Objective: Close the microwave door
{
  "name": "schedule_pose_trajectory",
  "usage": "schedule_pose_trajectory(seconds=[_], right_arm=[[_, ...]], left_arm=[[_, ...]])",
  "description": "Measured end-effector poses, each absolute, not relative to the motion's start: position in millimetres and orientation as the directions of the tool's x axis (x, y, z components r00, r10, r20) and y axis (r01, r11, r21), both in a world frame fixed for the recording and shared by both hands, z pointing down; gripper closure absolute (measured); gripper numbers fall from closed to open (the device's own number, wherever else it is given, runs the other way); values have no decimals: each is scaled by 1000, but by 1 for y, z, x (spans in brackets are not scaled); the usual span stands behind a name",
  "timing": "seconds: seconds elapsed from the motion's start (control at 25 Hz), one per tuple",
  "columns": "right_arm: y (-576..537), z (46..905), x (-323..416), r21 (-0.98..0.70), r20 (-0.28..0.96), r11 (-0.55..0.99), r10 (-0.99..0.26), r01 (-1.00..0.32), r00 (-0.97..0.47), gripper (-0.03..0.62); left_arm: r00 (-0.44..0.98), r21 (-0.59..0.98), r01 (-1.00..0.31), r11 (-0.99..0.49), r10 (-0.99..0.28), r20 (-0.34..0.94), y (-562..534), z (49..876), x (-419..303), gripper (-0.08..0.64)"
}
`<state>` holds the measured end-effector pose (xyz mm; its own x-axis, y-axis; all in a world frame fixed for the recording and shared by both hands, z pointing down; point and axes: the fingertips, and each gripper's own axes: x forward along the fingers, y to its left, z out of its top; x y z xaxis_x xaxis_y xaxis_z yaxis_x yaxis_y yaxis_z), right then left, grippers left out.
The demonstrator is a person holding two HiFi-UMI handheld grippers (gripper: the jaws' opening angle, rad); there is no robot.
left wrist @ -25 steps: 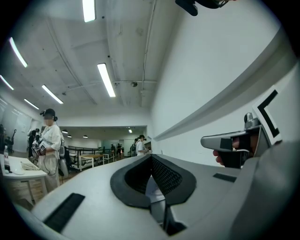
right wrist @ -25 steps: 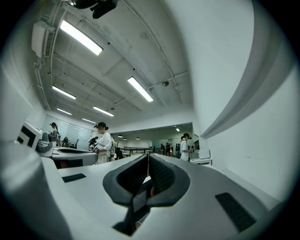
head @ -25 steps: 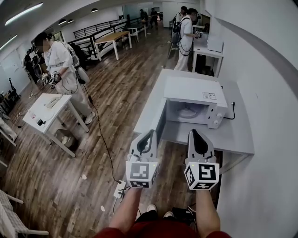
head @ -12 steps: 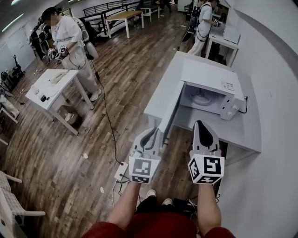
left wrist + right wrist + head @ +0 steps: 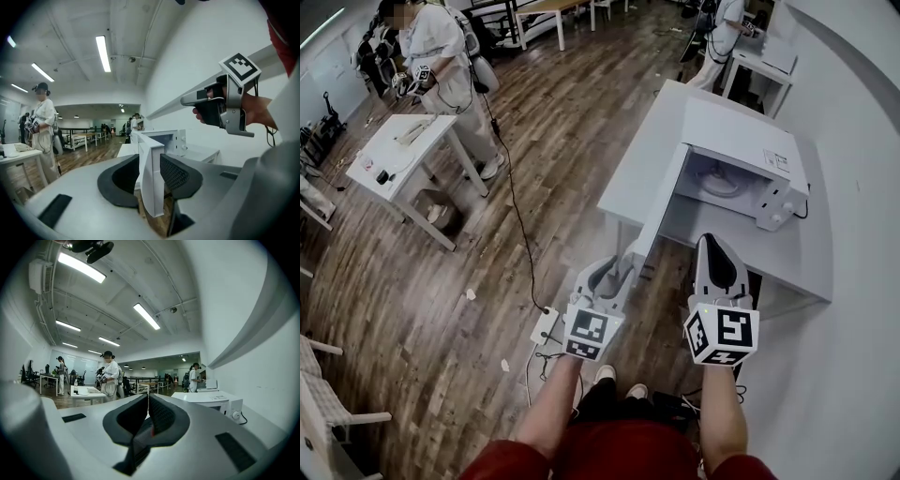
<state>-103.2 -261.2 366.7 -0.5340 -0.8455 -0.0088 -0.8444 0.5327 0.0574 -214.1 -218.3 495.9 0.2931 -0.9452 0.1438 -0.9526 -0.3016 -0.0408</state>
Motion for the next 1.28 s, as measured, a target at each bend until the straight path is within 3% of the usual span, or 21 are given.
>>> schedule_pose_trajectory(seconds=[0.52,1.28], right_arm=[[-280,385,-107,95,45,482,-876,-871,-480,565],[-283,390,-90,93,46,419,-908,-903,-416,565]], left_arm=[[395,-35,-912,-408,-899,188,-245,530,-208,425],[467,-41,-878,-477,-872,146,-245,530,-186,457]])
